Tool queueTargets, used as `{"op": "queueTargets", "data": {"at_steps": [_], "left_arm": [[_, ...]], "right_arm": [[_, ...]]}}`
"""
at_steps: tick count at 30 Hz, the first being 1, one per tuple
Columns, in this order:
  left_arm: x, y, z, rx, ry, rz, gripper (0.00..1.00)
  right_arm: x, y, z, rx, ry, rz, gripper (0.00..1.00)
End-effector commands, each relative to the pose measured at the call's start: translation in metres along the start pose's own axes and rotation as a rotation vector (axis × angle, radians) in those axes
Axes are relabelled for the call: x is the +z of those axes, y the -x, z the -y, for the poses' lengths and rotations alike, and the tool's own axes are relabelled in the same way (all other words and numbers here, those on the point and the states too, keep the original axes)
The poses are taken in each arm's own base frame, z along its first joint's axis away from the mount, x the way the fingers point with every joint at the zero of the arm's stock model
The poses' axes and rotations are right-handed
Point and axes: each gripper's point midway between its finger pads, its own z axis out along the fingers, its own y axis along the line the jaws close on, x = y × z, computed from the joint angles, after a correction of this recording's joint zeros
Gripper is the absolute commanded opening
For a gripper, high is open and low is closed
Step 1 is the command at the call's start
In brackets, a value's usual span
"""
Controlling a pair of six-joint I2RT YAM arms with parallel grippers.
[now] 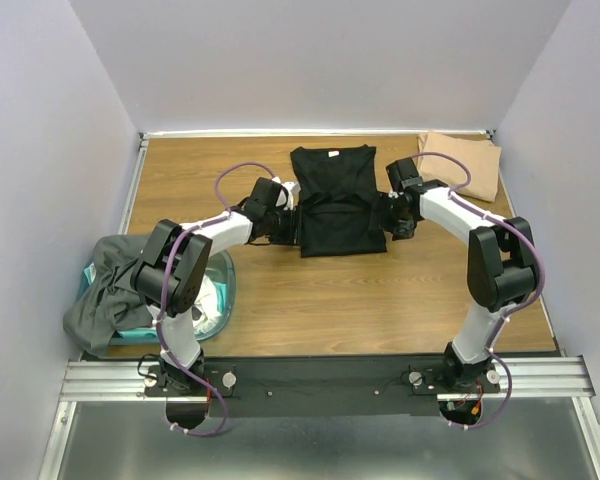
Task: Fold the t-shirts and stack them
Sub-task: Fold the tshirt
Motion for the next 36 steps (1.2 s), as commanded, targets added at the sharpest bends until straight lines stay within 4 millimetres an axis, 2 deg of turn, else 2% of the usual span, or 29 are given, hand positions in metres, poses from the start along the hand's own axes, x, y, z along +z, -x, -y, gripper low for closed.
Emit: {"op": "queueTargets", "data": {"at_steps": [1,9,16,29,36], "left_arm": [[-0.005,0.010,0.021,0.020,-0.069,0.042,0.58],[0.004,-0.006,0.018,-0.007,-0.034,-0.005,0.58],[0.005,-0.023,0.014,-0.030,0.016,-0.046,0.57],[0.006,-0.031,0.008,-0.037,0.060,-0.065,0.58],[0.014,-0.036,0.011,-0.032,0.046,-0.091,0.53]], "right_arm": [[-0.007,0.000,-0.006,0.012,0.054,0.034,0.73],[0.002,-0.011,-0.006,0.023,0.067,0.006,0.67],[0.011,-0.025,0.001,0.030,0.052,-0.019,0.65],[0.026,-0.031,0.007,0.014,0.037,-0.039,0.62],[0.030,-0.036,0.006,0.020,0.046,-0.055,0.59]]}}
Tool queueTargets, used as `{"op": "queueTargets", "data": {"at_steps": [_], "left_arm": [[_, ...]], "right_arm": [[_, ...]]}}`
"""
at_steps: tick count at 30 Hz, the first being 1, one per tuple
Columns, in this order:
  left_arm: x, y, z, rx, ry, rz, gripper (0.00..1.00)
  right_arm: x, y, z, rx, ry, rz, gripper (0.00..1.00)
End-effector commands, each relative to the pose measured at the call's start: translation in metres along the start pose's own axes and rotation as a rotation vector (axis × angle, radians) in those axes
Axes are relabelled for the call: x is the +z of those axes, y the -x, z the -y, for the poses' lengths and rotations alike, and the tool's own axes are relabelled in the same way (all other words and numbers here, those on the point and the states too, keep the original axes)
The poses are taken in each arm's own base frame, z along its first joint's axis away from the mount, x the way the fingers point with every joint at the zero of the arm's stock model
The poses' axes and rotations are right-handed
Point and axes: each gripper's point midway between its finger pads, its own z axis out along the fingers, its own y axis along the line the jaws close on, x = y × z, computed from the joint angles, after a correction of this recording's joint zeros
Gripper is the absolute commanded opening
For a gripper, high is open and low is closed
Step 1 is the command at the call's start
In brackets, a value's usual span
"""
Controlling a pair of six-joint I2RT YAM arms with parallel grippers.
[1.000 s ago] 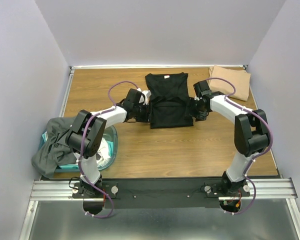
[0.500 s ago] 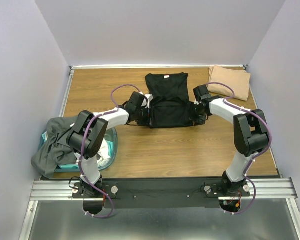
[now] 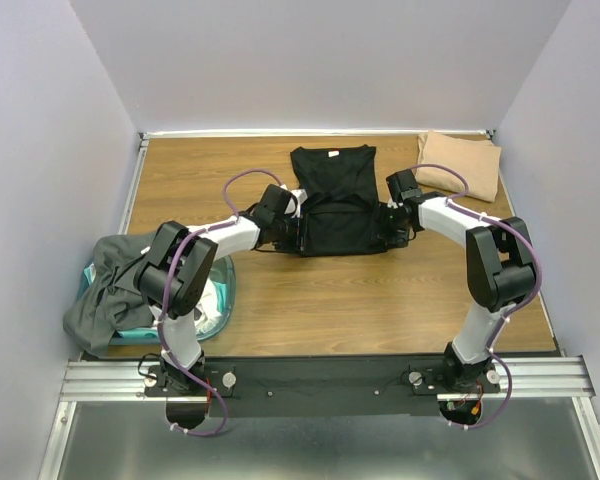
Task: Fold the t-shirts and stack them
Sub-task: Fold the tshirt
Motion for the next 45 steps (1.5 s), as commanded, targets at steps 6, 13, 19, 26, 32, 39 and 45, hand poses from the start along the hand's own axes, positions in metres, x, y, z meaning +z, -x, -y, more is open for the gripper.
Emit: {"op": "queueTargets", "data": {"at_steps": [6,13,19,26,32,39,45], "left_arm": [[0.011,-0.023,-0.004,0.016,0.024,-0.083,0.39],[0.011,-0.026,-0.015,0.028,0.077,-0.096,0.02],[-0.020,0.017,0.003,0.046,0.084,0.006,0.00],[-0.072,0.067,0.035,0.062,0.060,0.148,0.00],[-0.089,0.063,0.043,0.059,0.030,0.163,0.00],[-0.099,0.022,0.039,0.045,0.001,0.090,0.00],[-0.113,-0.033,0.029,0.042,0.001,-0.016,0.00]], "right_arm": [[0.013,-0.015,0.001,0.009,0.024,-0.056,0.49],[0.001,-0.017,-0.007,0.020,0.065,-0.054,0.05],[-0.028,0.006,-0.020,0.010,0.101,0.017,0.00],[-0.066,0.035,-0.033,0.000,0.116,0.098,0.00],[-0.091,0.039,-0.036,-0.002,0.125,0.133,0.00],[-0.095,0.001,-0.026,0.009,0.120,0.041,0.00],[-0.112,-0.040,-0.014,0.026,0.114,-0.041,0.00]]}}
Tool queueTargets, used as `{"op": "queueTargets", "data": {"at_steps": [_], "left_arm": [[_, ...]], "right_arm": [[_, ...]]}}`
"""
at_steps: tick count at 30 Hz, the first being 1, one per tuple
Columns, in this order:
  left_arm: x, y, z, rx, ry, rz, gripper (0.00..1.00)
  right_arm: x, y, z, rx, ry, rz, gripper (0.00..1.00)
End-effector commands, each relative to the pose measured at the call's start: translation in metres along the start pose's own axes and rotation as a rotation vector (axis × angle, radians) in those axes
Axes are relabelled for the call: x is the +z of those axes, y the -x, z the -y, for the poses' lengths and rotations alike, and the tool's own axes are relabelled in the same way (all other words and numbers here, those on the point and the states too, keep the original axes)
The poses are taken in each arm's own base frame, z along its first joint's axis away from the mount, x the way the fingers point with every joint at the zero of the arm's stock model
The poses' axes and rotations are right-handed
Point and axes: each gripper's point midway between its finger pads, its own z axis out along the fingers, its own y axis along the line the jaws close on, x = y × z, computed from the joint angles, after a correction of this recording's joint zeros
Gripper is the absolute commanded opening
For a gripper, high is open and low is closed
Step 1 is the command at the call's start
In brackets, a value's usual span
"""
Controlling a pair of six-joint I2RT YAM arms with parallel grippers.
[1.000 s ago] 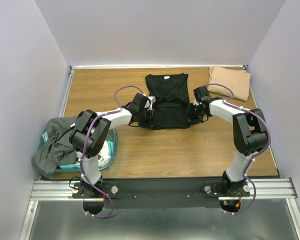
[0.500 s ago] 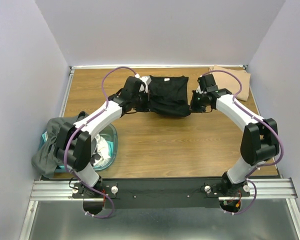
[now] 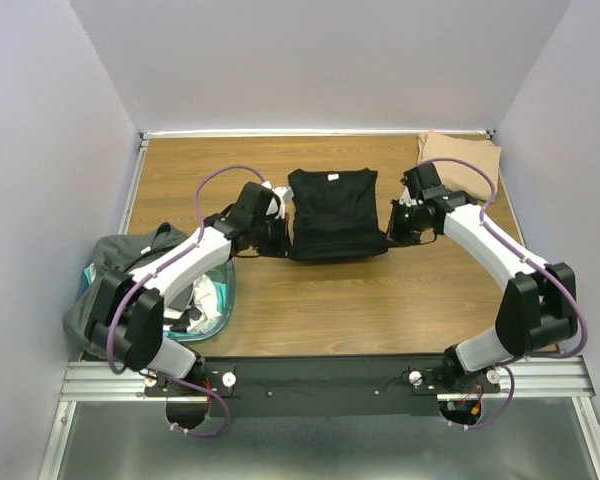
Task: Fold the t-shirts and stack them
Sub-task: Fold the tshirt
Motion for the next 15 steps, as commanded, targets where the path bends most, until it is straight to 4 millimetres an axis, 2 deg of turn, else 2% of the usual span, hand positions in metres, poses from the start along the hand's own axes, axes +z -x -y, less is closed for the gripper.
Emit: {"op": "queueTargets", "data": {"at_steps": [1,2,3,5,8,12,15], "left_arm": [[-0.023,-0.037,0.001,0.003,-0.021,-0.068,0.00],[-0.023,-0.052,-0.003,-0.009,-0.023,-0.099,0.00],[-0.027,-0.056,0.000,-0.009,-0.035,-0.098,0.00],[-0.029,-0.072,0.001,-0.018,-0.047,-0.130,0.00],[-0.037,-0.083,0.014,-0.018,-0.081,-0.141,0.00],[-0.049,-0.086,0.030,-0.022,-0.111,-0.132,0.00],[-0.059,-0.079,0.040,-0.048,-0.121,-0.101,0.00]], "right_arm": [[-0.021,-0.034,0.012,0.022,-0.031,-0.074,0.00],[-0.024,-0.042,0.015,0.028,-0.039,-0.094,0.01],[-0.023,-0.052,0.019,0.036,-0.048,-0.122,0.00],[-0.029,-0.062,0.018,0.049,-0.034,-0.137,0.00],[-0.035,-0.082,0.016,0.067,-0.021,-0.173,0.00],[-0.048,-0.103,0.010,0.098,-0.013,-0.200,0.00],[-0.064,-0.107,0.006,0.125,-0.008,-0.184,0.00]]}}
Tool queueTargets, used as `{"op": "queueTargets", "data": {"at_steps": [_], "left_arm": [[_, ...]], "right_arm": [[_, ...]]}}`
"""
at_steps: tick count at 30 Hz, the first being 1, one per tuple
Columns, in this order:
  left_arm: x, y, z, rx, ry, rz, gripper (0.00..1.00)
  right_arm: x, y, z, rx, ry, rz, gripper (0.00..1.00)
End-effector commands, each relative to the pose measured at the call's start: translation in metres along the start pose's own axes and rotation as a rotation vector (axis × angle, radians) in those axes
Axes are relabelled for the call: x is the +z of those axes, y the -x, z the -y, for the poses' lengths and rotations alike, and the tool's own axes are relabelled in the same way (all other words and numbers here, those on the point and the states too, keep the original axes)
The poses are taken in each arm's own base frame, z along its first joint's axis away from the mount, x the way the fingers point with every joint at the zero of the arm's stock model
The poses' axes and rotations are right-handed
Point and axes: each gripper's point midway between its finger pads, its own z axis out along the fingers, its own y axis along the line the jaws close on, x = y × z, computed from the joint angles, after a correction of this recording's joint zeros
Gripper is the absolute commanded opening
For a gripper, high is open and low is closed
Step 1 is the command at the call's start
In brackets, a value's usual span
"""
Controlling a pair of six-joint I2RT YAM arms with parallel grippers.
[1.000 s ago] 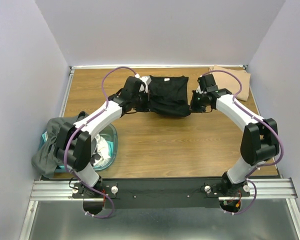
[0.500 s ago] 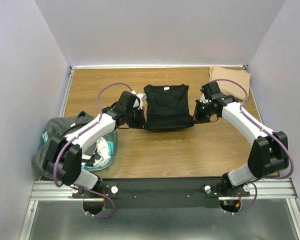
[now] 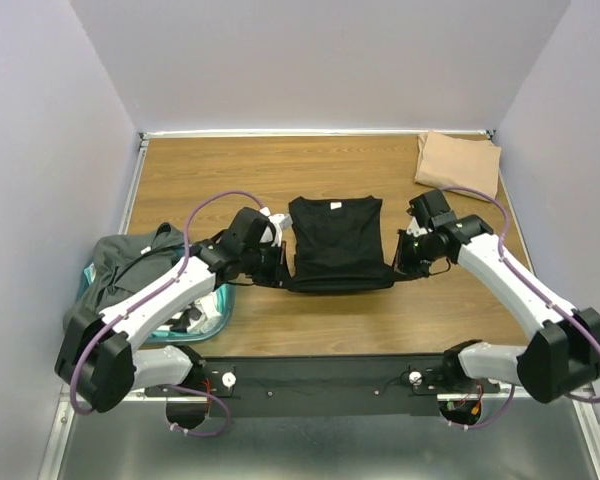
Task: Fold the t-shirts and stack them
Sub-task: Fold the tshirt
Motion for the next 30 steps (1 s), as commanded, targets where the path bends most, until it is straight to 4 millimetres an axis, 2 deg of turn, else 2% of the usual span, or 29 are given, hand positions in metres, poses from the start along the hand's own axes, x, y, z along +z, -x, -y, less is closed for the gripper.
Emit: {"op": "queueTargets", "data": {"at_steps": [1,4,8,13,17,26,30], "left_arm": [[-0.023,0.003,0.017,-0.042,-0.023,0.034,0.00],[-0.036,0.010,0.026,-0.061,-0.028,0.073,0.00],[-0.047,0.020,0.037,-0.075,-0.049,0.111,0.00],[-0.045,0.030,0.037,-0.080,-0.031,0.130,0.00],[-0.044,0.048,0.039,-0.066,-0.032,0.160,0.00],[-0.030,0.071,0.016,-0.051,-0.021,0.167,0.00],[-0.017,0.078,0.004,-0.040,-0.016,0.139,0.00]], "right_arm": [[-0.023,-0.021,0.000,0.064,-0.013,-0.009,0.00],[-0.036,-0.020,-0.005,0.097,0.004,0.026,0.01],[-0.050,-0.009,-0.013,0.135,0.015,0.085,0.00],[-0.054,0.003,-0.010,0.165,-0.022,0.137,0.01],[-0.054,0.017,-0.008,0.187,-0.060,0.183,0.00],[-0.040,0.054,0.001,0.198,-0.171,0.257,0.00],[-0.037,0.074,0.001,0.176,-0.210,0.289,0.00]]}}
